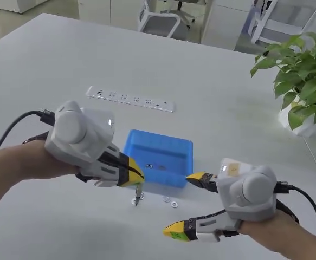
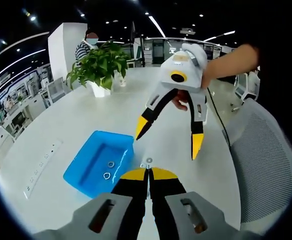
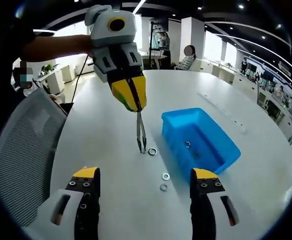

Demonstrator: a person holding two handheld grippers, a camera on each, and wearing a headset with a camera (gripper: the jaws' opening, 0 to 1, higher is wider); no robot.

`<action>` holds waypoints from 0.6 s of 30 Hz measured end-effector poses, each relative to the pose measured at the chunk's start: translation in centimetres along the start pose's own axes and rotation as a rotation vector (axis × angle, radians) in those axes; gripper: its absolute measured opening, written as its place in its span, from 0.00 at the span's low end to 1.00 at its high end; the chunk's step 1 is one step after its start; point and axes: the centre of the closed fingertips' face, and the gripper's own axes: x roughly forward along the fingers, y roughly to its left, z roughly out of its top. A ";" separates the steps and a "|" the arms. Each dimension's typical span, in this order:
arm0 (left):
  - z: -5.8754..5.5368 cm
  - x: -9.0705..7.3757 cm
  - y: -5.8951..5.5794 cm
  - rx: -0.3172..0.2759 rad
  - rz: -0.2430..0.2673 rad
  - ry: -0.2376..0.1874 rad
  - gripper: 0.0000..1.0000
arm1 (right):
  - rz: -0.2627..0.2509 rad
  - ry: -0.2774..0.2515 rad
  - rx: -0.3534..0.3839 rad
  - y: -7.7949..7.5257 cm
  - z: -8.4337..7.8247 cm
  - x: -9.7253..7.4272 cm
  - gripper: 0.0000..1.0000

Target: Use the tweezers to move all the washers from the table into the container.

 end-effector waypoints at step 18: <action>0.4 -0.1 -0.2 -0.004 -0.006 0.000 0.04 | 0.135 -0.008 -0.133 0.4 1.9 3.7 0.38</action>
